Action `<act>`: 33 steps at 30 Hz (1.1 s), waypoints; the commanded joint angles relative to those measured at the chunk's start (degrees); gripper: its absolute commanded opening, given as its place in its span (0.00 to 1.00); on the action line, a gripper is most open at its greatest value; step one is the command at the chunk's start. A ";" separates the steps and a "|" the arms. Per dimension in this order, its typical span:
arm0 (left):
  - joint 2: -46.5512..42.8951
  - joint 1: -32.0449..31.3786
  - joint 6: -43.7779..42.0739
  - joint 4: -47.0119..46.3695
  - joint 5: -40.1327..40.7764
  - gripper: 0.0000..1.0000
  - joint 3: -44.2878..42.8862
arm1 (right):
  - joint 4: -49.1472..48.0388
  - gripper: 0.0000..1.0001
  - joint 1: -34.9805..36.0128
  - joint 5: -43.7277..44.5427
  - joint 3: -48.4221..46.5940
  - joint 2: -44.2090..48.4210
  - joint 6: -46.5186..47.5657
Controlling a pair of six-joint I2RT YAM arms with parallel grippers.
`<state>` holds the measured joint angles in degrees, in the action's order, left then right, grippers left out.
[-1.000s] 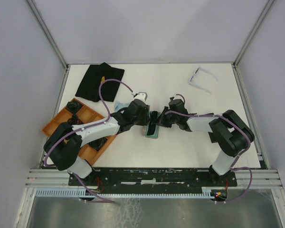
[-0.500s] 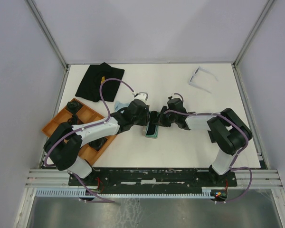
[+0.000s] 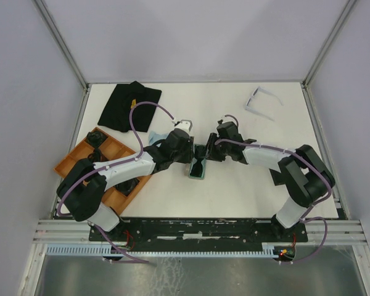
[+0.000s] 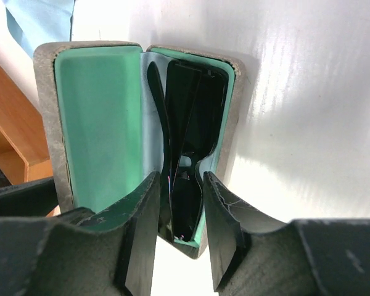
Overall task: Organize the sunglasses
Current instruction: Place the sunglasses in the sunglasses case.
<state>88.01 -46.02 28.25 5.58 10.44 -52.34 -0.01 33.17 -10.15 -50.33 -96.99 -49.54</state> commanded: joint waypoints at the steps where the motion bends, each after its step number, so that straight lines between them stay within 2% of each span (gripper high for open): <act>1: -0.77 0.04 -1.01 -2.36 -0.06 0.40 -0.98 | 5.85 0.42 0.27 4.44 -2.06 4.99 4.68; 8: -2.51 0.04 -0.85 -3.11 -0.12 0.46 -0.41 | 8.00 0.42 0.08 9.69 1.06 9.45 6.96; 14: -6.84 0.66 0.23 -6.71 -0.50 0.52 1.98 | 7.14 0.35 -0.03 11.49 3.38 9.22 6.70; 19: -10.02 1.96 1.76 -11.10 -0.76 0.52 5.46 | 6.16 0.22 -0.01 10.62 3.39 7.26 6.45; 22: -9.56 3.12 2.63 -11.98 -1.59 0.49 6.85 | 6.64 0.18 -0.02 9.60 2.26 5.49 6.72; 33: -6.31 4.87 3.50 -13.17 -5.37 0.40 7.18 | 5.33 0.17 -0.04 7.10 1.47 3.31 6.47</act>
<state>80.55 -41.82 29.93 -3.57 7.27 -45.23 7.75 33.17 -2.33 -46.89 -93.45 -43.38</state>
